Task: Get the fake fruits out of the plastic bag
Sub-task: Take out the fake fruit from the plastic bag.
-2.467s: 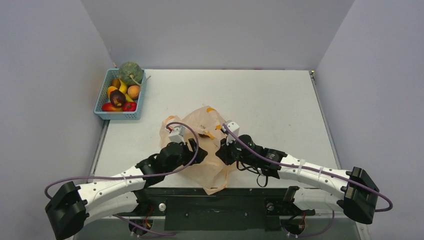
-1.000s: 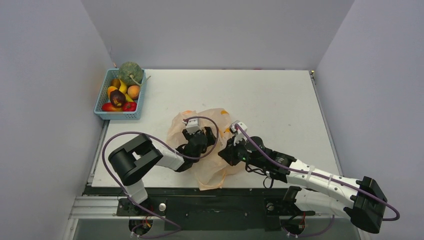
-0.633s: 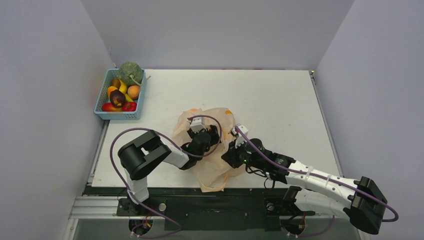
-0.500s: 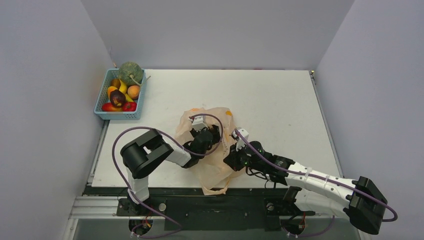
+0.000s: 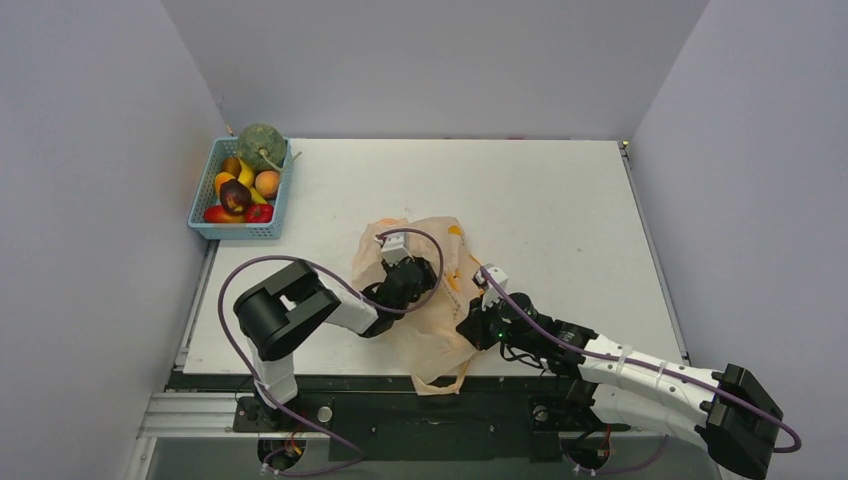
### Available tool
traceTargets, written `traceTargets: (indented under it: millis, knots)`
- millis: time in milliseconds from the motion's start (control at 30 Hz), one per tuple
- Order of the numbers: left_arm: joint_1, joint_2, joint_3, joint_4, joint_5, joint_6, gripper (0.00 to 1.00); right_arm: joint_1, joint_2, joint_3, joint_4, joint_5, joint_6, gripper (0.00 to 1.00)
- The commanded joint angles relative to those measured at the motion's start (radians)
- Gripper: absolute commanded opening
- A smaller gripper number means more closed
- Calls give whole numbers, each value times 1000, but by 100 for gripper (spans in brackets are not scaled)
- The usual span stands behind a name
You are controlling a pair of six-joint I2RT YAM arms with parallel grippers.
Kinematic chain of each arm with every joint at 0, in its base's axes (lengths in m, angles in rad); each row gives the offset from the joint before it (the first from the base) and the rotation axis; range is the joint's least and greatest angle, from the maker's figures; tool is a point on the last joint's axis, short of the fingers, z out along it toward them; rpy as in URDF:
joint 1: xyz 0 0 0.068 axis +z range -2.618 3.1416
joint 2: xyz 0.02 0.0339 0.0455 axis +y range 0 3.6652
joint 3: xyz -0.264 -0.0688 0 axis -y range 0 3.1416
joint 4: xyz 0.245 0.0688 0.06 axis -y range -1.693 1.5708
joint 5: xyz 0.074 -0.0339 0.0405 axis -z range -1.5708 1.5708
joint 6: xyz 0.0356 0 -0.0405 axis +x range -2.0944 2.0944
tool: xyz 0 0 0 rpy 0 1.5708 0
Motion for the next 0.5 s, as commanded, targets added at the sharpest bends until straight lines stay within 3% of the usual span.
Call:
traceTargets:
  millis: [0,233,467]
  knots:
    - [15,-91,-26,-28,27,35,46,-5,-11,18,5,25,-1,0]
    - [16,-244,-101,-57,110,17,37,-8,13,35,7,50,-9,0]
    - [39,-407,-159,-185,352,-11,34,-41,61,72,6,85,-29,0]
